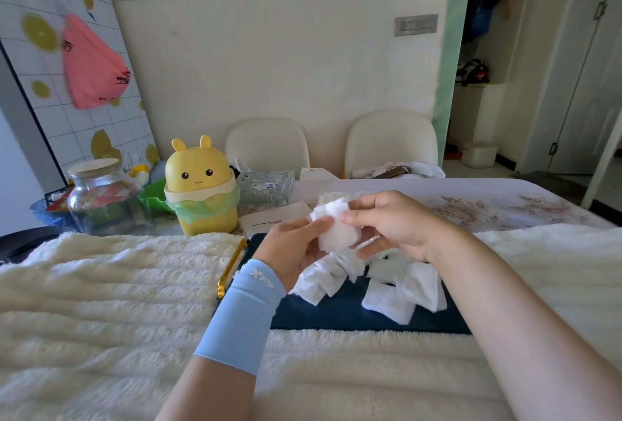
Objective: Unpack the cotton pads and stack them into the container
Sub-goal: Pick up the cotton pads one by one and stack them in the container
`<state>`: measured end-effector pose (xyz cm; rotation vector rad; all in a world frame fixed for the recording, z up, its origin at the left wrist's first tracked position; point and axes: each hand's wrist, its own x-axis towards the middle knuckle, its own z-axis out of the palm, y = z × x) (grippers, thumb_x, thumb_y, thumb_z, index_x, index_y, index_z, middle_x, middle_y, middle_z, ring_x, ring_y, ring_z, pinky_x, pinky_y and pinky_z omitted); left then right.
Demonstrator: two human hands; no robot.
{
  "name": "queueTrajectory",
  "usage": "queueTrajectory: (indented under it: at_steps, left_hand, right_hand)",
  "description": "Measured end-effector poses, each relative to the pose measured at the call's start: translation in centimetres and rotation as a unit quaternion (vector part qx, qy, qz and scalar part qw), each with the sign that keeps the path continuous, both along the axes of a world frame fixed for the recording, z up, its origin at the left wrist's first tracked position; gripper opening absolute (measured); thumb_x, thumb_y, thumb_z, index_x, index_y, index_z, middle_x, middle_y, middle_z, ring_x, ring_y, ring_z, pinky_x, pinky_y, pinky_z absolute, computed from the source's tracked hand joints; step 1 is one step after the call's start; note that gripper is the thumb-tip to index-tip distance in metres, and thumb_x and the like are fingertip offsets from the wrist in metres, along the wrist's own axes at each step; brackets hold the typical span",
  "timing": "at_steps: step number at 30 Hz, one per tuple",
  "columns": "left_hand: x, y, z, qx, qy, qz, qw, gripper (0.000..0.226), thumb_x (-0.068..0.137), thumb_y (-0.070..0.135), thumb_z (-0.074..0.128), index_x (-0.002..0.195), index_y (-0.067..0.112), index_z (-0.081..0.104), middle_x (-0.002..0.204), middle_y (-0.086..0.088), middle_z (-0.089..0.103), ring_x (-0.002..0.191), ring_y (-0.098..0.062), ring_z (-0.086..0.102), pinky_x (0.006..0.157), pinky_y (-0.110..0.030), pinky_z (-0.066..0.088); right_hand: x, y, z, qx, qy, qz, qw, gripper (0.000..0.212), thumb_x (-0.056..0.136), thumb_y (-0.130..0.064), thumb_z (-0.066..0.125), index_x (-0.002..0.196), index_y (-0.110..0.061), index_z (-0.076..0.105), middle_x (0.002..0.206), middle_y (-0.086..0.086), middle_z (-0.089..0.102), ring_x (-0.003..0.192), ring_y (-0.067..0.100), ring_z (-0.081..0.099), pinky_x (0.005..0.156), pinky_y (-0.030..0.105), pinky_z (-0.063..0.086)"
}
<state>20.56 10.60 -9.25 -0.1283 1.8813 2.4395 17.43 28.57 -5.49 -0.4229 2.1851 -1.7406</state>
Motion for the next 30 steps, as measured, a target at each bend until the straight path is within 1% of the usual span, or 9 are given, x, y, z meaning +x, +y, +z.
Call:
queueTrajectory:
  at_steps: [4,7,10,13,16,19,24,27,30]
  left_hand:
    - [-0.5,-0.9,-0.4,-0.020,-0.016,0.066,0.998,0.028,0.090,0.015,0.070,0.108,-0.006,0.066,0.105,-0.022,0.073,0.097,-0.032,0.073,0.087,-0.040,0.059]
    - [-0.6,-1.3,-0.4,-0.022,-0.013,0.060,0.998,0.024,0.090,0.016,0.070,0.104,-0.004,0.068,0.100,-0.019,0.075,0.086,-0.026,0.075,0.075,-0.033,0.063]
    - [-0.3,-1.4,-0.2,-0.028,-0.010,0.051,0.998,0.019,0.091,0.015,0.069,0.101,-0.001,0.070,0.096,-0.016,0.076,0.082,-0.023,0.075,0.070,-0.030,0.063]
    - [-0.2,-1.5,-0.2,-0.025,-0.007,0.048,0.998,0.015,0.092,0.014,0.068,0.099,0.001,0.071,0.093,-0.014,0.077,0.081,-0.023,0.075,0.070,-0.029,0.063]
    - [-0.3,-1.5,-0.2,-0.010,-0.013,0.044,0.999,0.017,0.091,0.014,0.069,0.102,0.000,0.070,0.096,-0.016,0.076,0.084,-0.024,0.075,0.070,-0.031,0.063]
    - [-0.2,-1.6,-0.2,0.003,-0.018,0.038,0.999,0.023,0.091,0.014,0.069,0.106,-0.002,0.069,0.102,-0.019,0.075,0.090,-0.027,0.074,0.072,-0.033,0.063]
    - [-0.4,-1.7,-0.3,0.005,-0.015,0.057,0.998,0.024,0.090,0.014,0.070,0.108,-0.002,0.068,0.104,-0.020,0.073,0.087,-0.027,0.074,0.071,-0.034,0.063]
    - [-0.6,-1.7,-0.4,-0.009,-0.009,0.074,0.997,0.020,0.090,0.014,0.070,0.103,-0.001,0.070,0.103,-0.022,0.073,0.084,-0.028,0.074,0.070,-0.034,0.063]
    - [-0.8,-1.5,-0.7,-0.033,-0.007,0.088,0.996,0.017,0.089,0.014,0.071,0.099,0.000,0.072,0.102,-0.022,0.073,0.088,-0.031,0.073,0.074,-0.039,0.063]
  right_hand:
    - [0.2,1.8,1.0,0.322,0.159,0.029,0.933,0.008,0.086,-0.025,0.078,0.091,-0.030,0.074,0.078,-0.015,0.066,0.064,0.002,0.061,0.055,0.017,0.043]
    - [1.0,1.7,1.0,0.505,0.120,0.127,0.845,0.023,0.077,-0.026,0.084,0.093,-0.039,0.076,0.085,-0.019,0.060,0.085,0.008,0.062,0.071,0.022,0.051]
    - [1.7,0.4,0.2,0.576,0.103,0.141,0.798,0.037,0.075,-0.023,0.086,0.105,-0.041,0.074,0.102,-0.017,0.057,0.100,0.018,0.062,0.084,0.033,0.055]
    - [2.0,-0.4,-0.1,0.612,0.108,0.131,0.772,0.044,0.075,-0.019,0.086,0.114,-0.037,0.073,0.128,-0.008,0.057,0.104,0.023,0.062,0.082,0.034,0.056]
    - [2.3,-0.7,-0.1,0.627,0.110,0.132,0.760,0.050,0.075,-0.019,0.086,0.118,-0.038,0.069,0.132,-0.007,0.058,0.104,0.023,0.063,0.079,0.032,0.055]
    - [2.5,-0.6,0.0,0.625,0.108,0.134,0.761,0.054,0.076,-0.020,0.085,0.124,-0.037,0.066,0.130,-0.009,0.058,0.105,0.022,0.063,0.073,0.029,0.051]
    - [2.1,-0.2,0.0,0.586,0.113,0.153,0.788,0.023,0.076,-0.028,0.082,0.096,-0.033,0.072,0.103,-0.013,0.068,0.094,0.013,0.065,0.077,0.030,0.055]
    - [1.7,0.7,0.8,0.470,0.159,0.136,0.857,0.022,0.077,-0.028,0.080,0.077,-0.036,0.060,0.083,-0.017,0.061,0.075,0.005,0.058,0.069,0.027,0.049]
    - [1.2,1.0,1.2,0.219,0.165,0.069,0.959,0.029,0.076,-0.017,0.086,0.089,-0.032,0.063,0.074,-0.011,0.060,0.066,0.009,0.056,0.063,0.024,0.045]
